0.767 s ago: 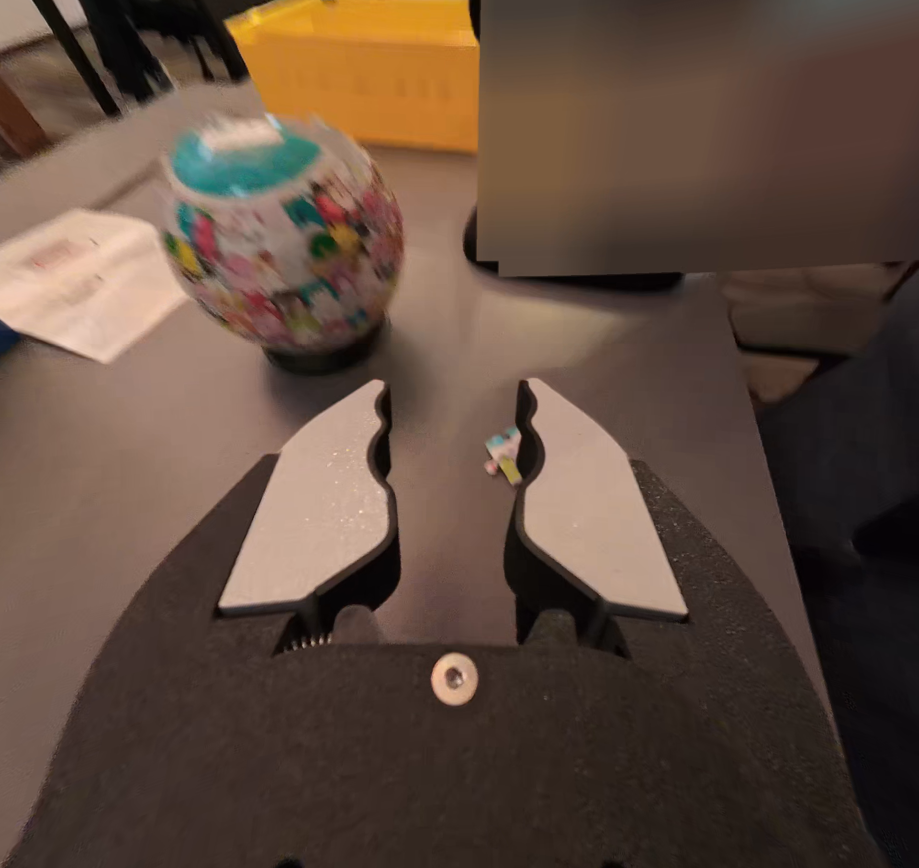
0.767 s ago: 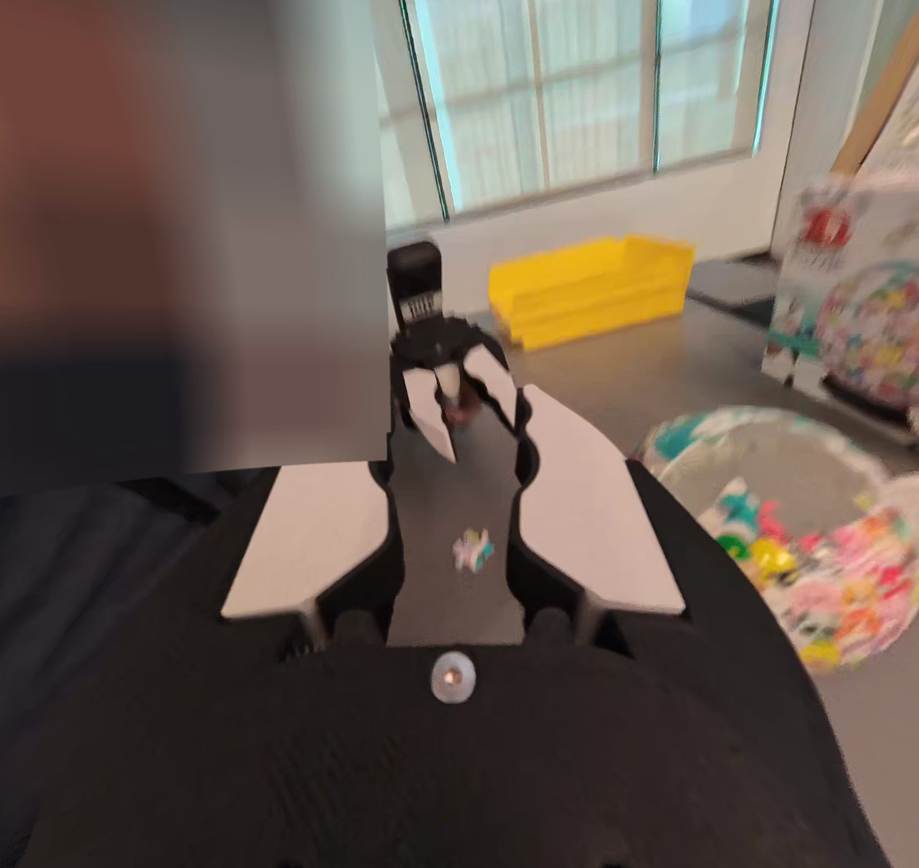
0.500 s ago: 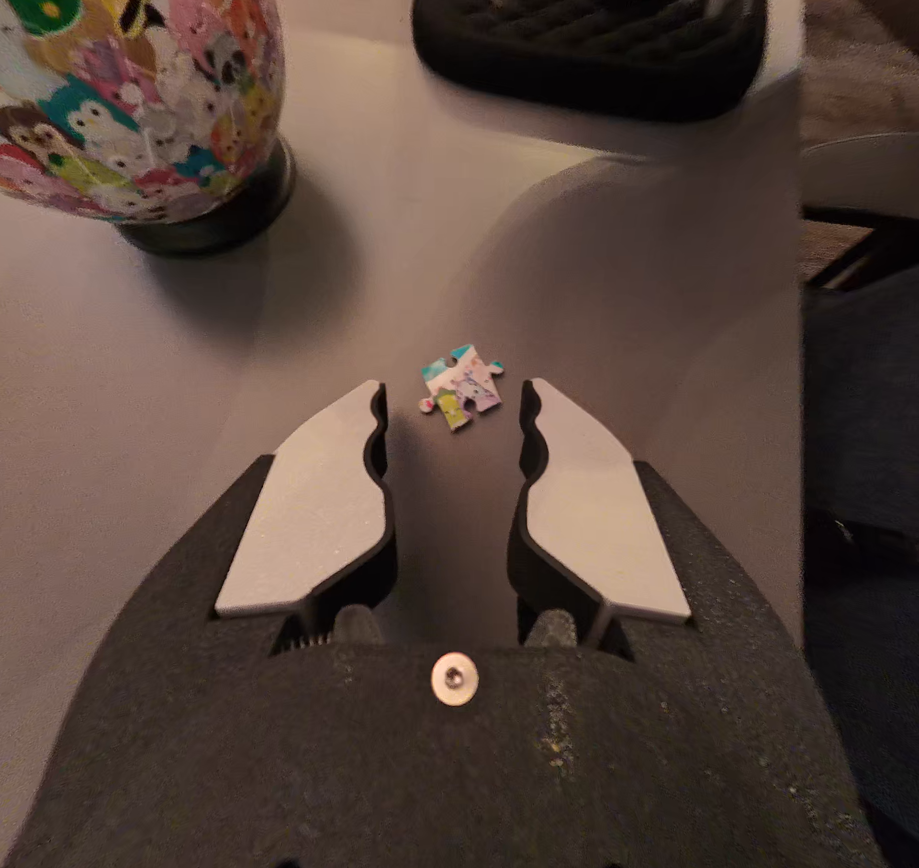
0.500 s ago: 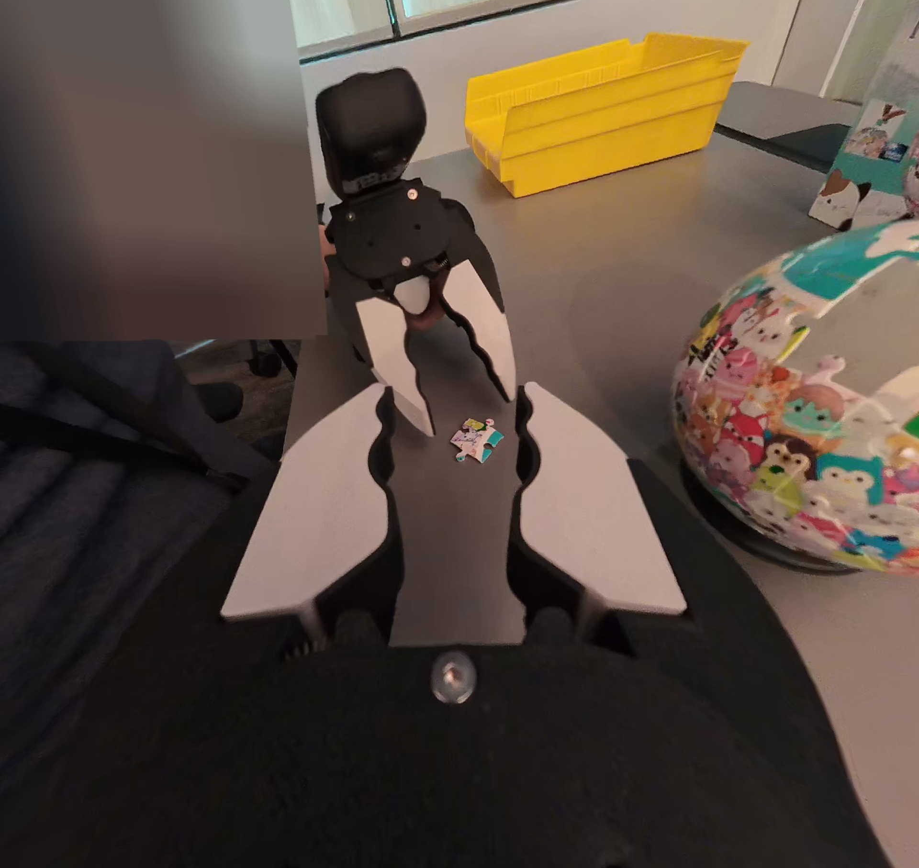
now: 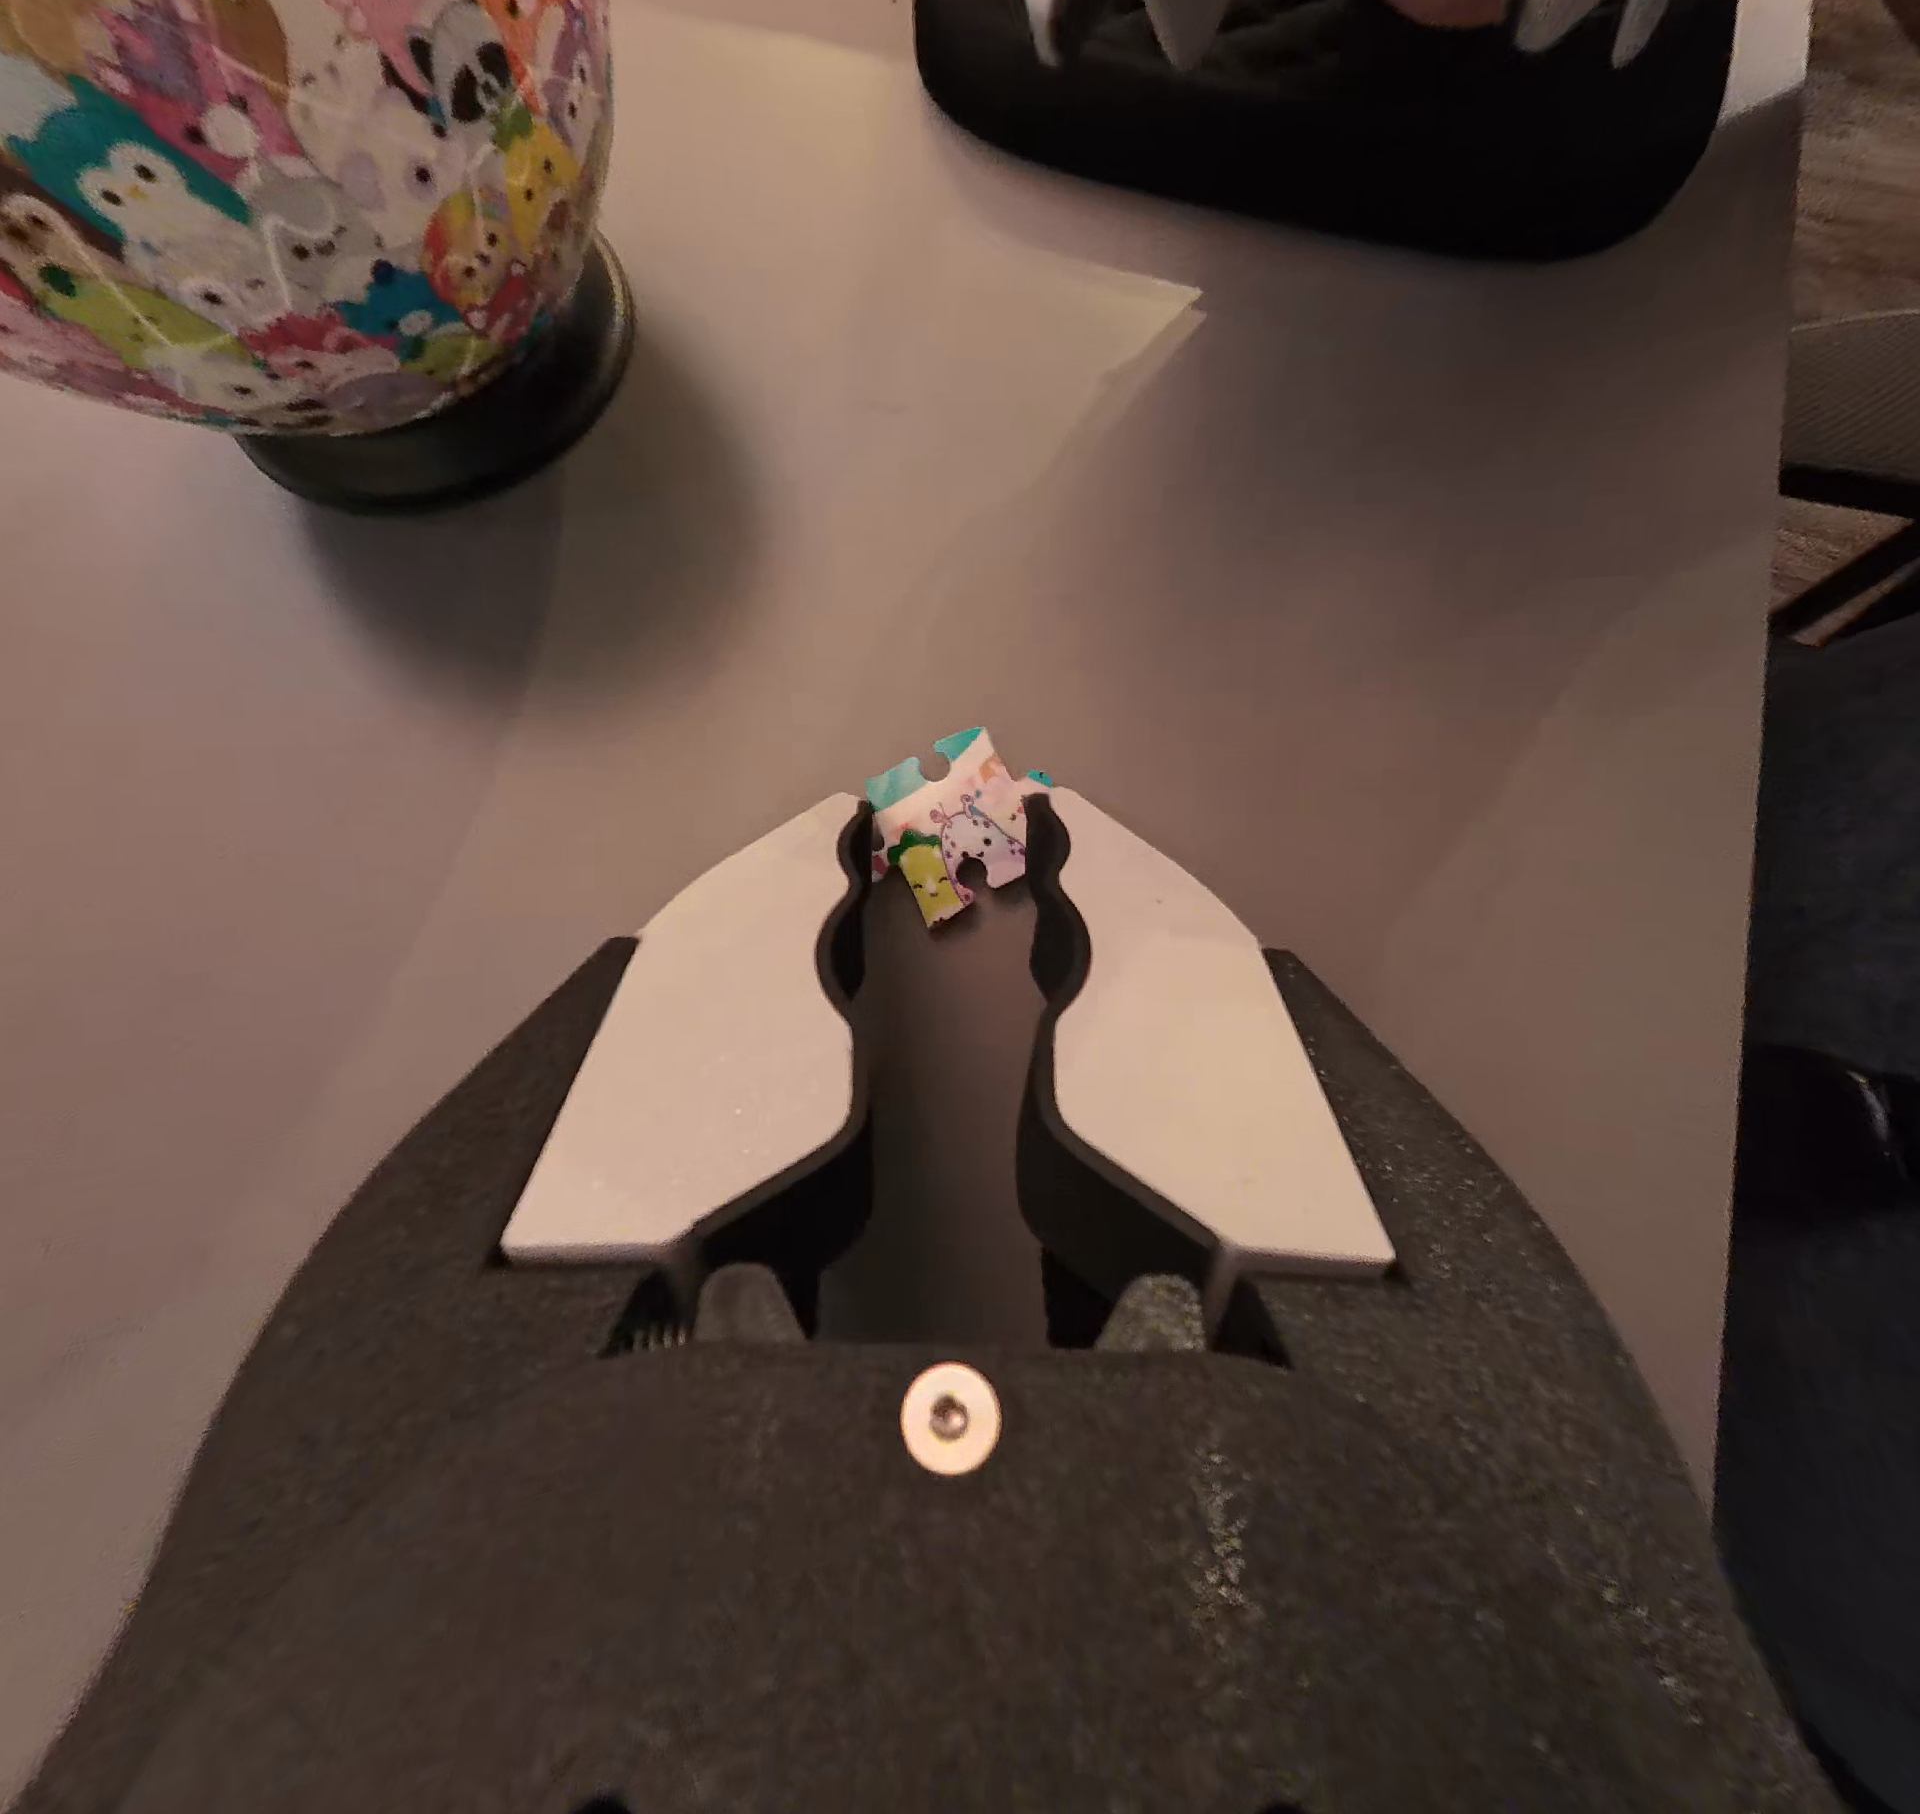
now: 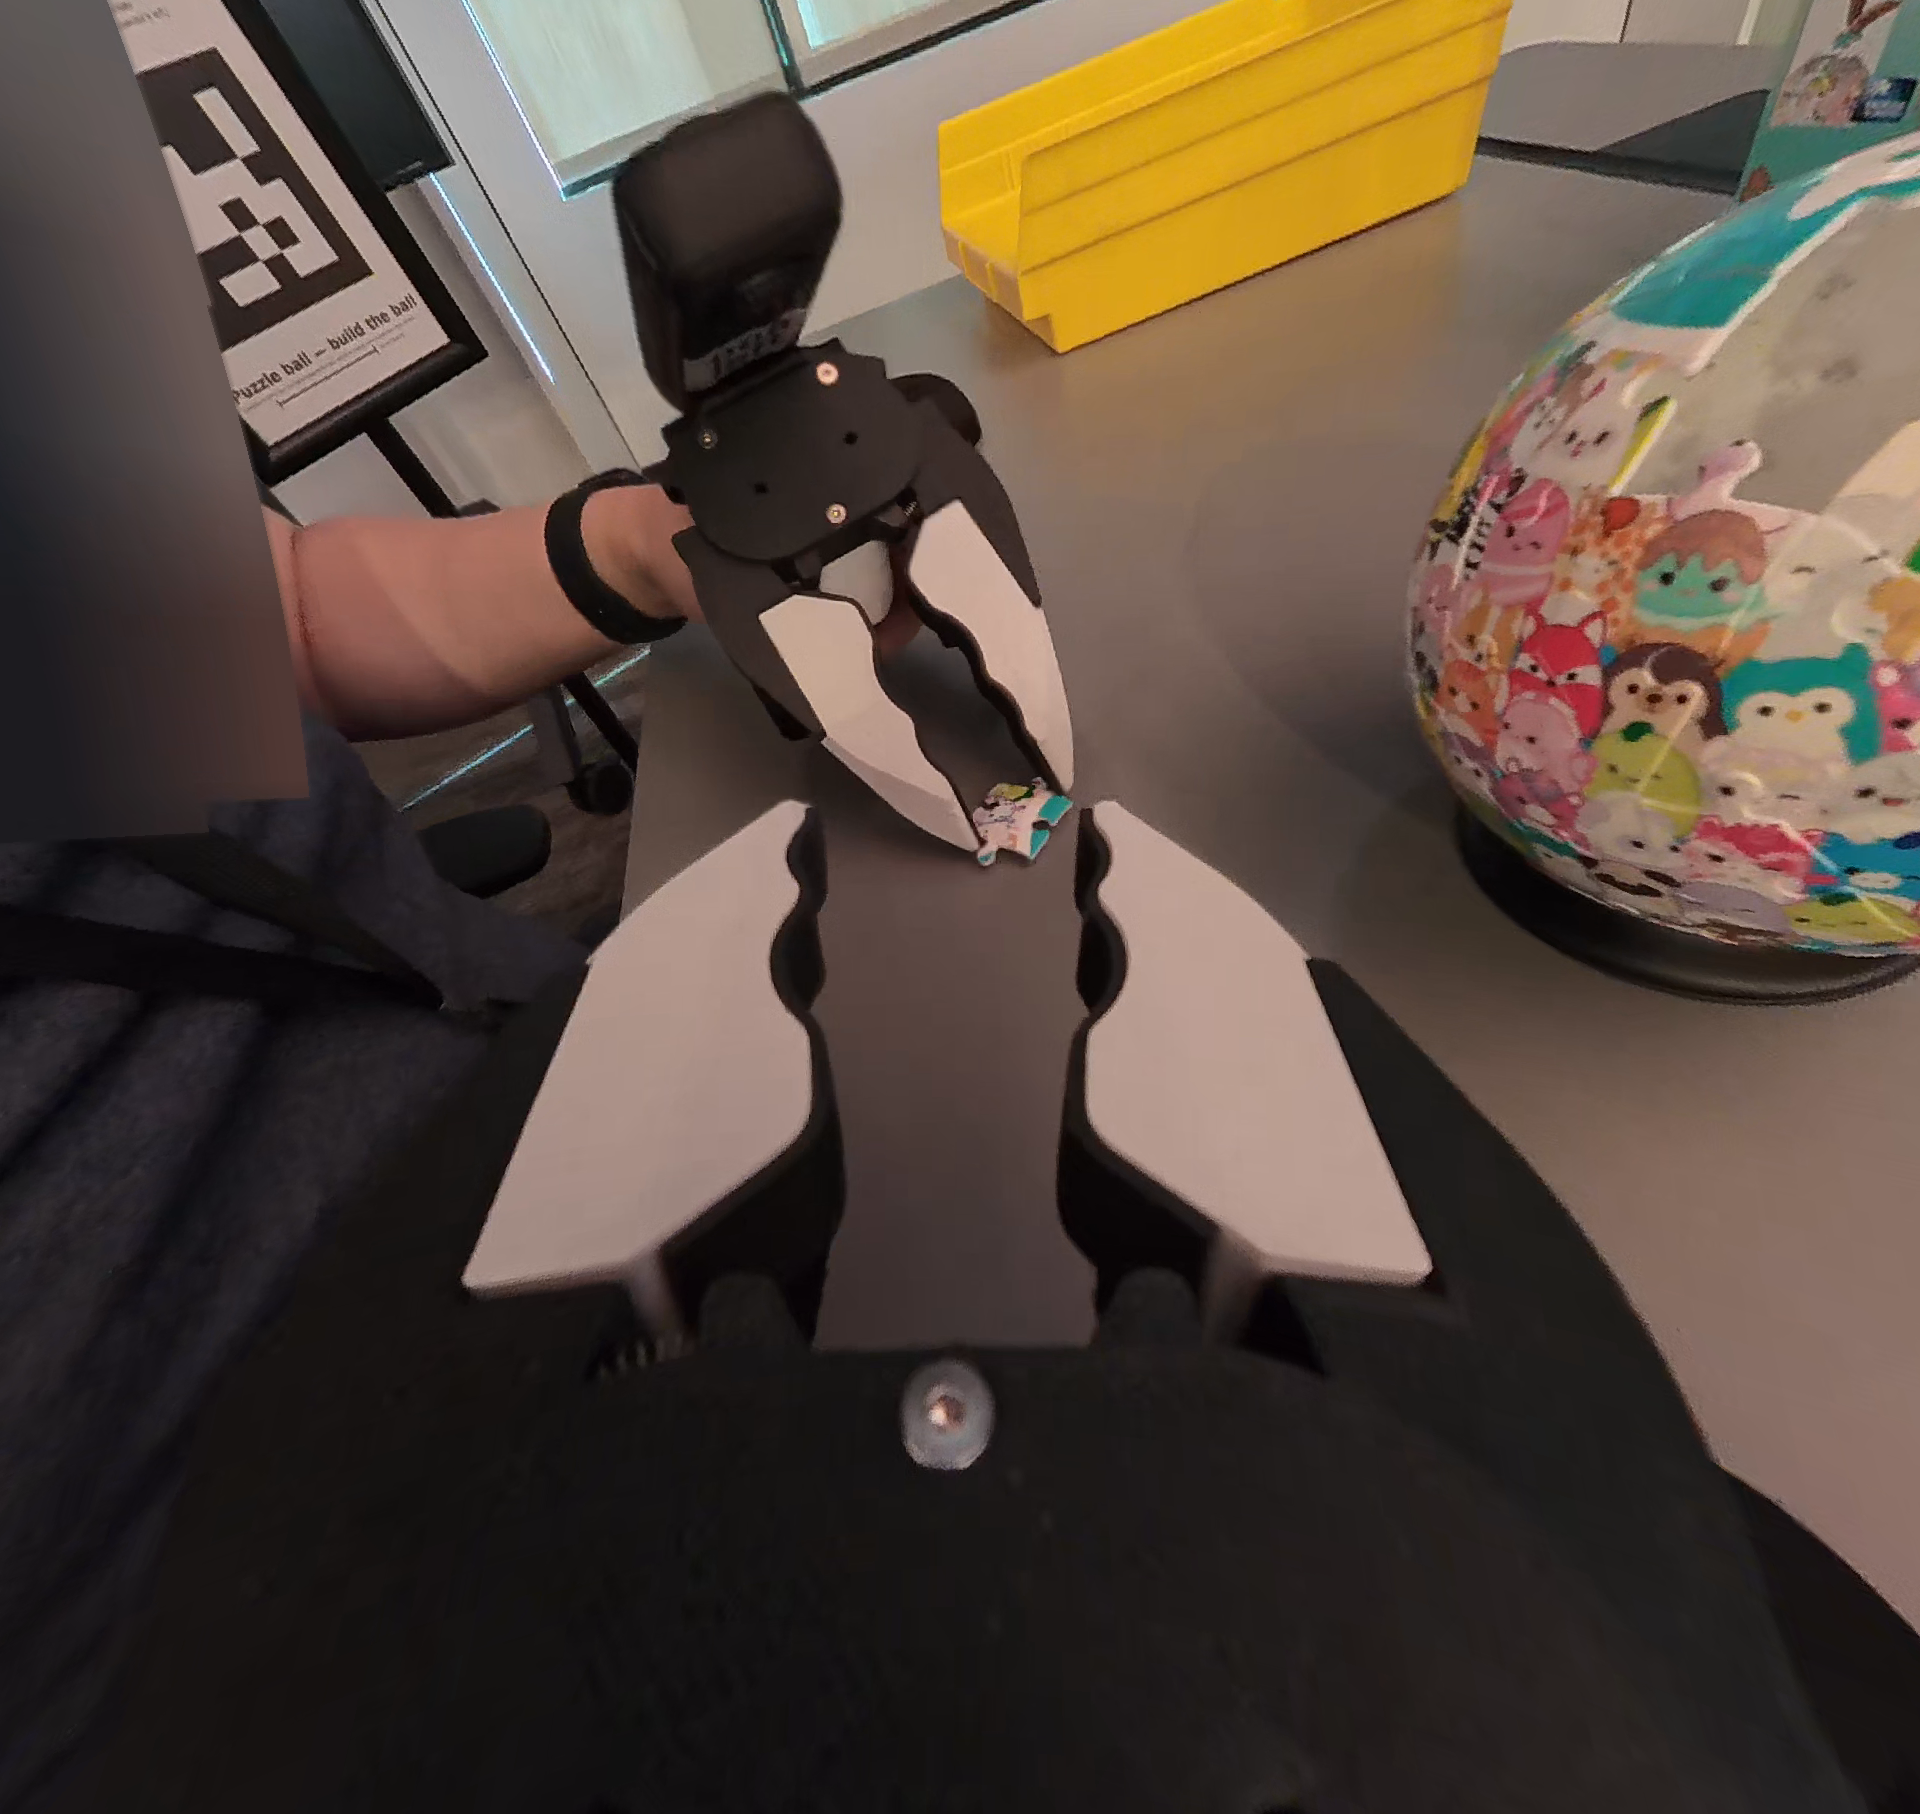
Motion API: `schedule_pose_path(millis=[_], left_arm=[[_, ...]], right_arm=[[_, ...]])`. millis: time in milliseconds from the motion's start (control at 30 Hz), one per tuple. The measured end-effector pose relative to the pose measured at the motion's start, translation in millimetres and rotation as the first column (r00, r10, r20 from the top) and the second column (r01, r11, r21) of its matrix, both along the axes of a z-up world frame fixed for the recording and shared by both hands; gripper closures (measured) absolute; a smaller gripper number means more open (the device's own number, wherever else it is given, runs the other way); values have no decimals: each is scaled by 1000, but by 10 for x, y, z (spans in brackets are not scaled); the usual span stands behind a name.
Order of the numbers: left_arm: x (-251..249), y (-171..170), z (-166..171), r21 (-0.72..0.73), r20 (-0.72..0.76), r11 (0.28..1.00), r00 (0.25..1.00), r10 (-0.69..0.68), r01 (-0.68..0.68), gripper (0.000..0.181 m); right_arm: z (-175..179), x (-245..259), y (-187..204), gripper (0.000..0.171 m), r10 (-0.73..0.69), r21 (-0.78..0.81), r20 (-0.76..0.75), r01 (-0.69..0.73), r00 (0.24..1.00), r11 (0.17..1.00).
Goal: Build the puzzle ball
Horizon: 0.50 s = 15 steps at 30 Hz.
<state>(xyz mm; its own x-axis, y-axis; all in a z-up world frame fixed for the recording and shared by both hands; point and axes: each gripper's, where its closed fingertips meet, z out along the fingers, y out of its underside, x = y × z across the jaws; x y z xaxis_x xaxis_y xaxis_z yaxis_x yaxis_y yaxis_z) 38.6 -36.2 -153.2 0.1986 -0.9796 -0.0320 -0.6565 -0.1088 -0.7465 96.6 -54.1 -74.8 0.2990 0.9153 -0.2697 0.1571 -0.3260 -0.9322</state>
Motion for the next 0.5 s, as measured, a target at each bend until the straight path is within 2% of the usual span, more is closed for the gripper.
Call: schedule_pose_path(millis=[200, 267, 367, 433, 500], left_arm=[[91, -5, 452, 119, 208, 990, 977, 46, -72, 153], [162, -56, 660, 166, 275, 983, 961, 25, -73, 153], [253, -100, 867, 265, 299, 961, 954, -5, -78, 153], [284, -95, 949, 334, 293, 938, 956, -10, -92, 153], [313, -110, 993, 369, 288, 925, 958, -20, -92, 153]], right_arm=[[-118, -124, 94, 126, -61, -139, 53, 68, 997, 988], [-59, -195, 61, 131, -43, -260, -10, 39, 999, 965], [163, -255, 52, 141, -30, -433, -174, -49, 984, 900], [304, -234, 95, 147, -39, -496, -266, -102, 963, 862], [356, -212, 136, 147, -58, -518, -297, -110, 953, 848]])
